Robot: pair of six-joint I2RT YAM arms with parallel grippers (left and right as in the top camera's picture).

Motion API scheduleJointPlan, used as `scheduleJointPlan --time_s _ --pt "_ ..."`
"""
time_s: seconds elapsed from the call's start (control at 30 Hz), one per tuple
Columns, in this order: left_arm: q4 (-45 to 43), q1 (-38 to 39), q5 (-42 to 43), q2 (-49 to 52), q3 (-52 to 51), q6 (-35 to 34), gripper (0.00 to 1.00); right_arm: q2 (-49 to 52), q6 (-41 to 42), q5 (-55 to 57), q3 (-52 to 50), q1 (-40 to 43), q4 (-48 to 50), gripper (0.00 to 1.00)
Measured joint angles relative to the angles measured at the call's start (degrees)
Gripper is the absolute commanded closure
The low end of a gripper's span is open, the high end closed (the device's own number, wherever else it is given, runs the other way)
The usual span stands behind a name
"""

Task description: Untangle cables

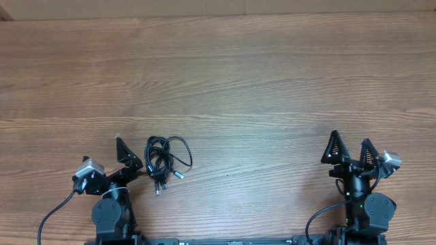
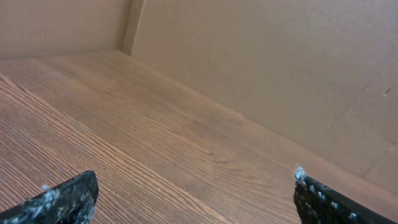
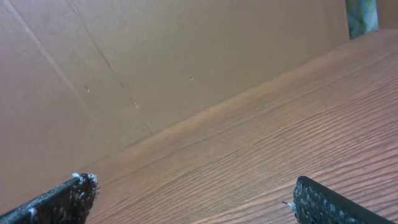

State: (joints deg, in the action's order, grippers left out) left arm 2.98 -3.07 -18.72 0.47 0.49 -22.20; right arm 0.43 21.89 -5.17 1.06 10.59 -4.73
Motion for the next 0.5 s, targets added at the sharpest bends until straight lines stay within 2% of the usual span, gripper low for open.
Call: scheduleJointPlan --time_s 0.3,0.5 --pt "-0.7 0.0 2.49 0.0 0.0 0.22 0.0 0.0 0.0 0.0 0.0 -0.02 0.02 0.0" --pt "4.44 0.0 6.93 0.07 1.6 5.88 0.0 0.0 0.0 0.0 0.0 0.0 0.04 0.0"
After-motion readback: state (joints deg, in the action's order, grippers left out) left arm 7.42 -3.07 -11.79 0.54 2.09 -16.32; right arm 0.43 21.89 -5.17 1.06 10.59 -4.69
